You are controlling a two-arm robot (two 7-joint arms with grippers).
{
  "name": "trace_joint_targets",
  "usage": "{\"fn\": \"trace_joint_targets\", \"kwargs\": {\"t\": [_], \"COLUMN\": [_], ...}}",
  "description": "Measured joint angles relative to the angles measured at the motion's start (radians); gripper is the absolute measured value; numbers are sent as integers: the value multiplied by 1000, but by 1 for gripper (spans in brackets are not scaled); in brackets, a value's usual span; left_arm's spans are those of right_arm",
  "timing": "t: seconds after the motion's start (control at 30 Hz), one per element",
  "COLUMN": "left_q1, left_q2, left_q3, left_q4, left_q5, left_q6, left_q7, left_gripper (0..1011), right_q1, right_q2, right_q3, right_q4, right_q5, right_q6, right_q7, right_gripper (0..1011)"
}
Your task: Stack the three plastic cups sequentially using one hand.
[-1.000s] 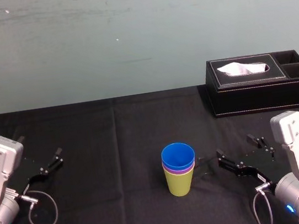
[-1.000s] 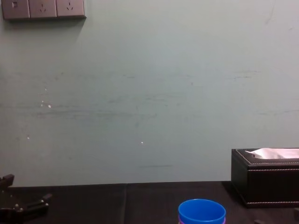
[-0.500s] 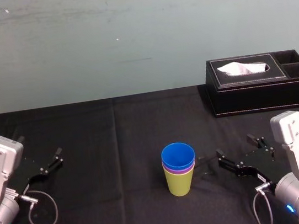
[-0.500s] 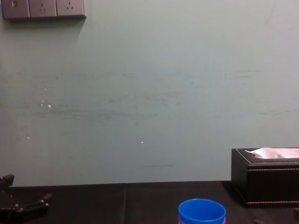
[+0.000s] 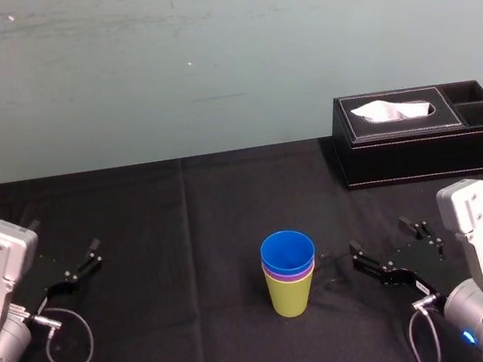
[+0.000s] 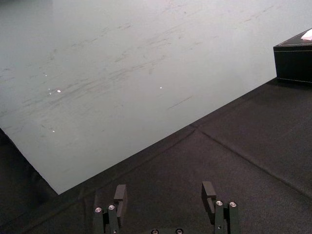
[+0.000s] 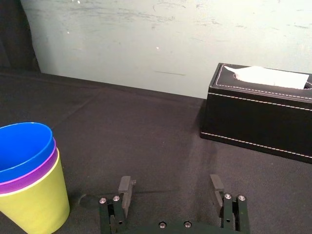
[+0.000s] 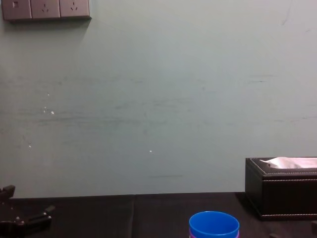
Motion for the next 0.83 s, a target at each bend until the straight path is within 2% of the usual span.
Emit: {"fn": "trace_joint_targets", "kwargs": {"t": [0.83], "left_q1": [0], "left_q2": [0], "left_q3": [0], "left_q4": [0], "left_q5": [0], "left_q6": [0], "left_q7": [0], "left_gripper": [1000], "right_q1": [0], "right_q2": [0], "right_q3": [0], "right_q4": [0], "right_q5": [0], "right_q6": [0], "right_q7": [0], "right_gripper": [1003]}}
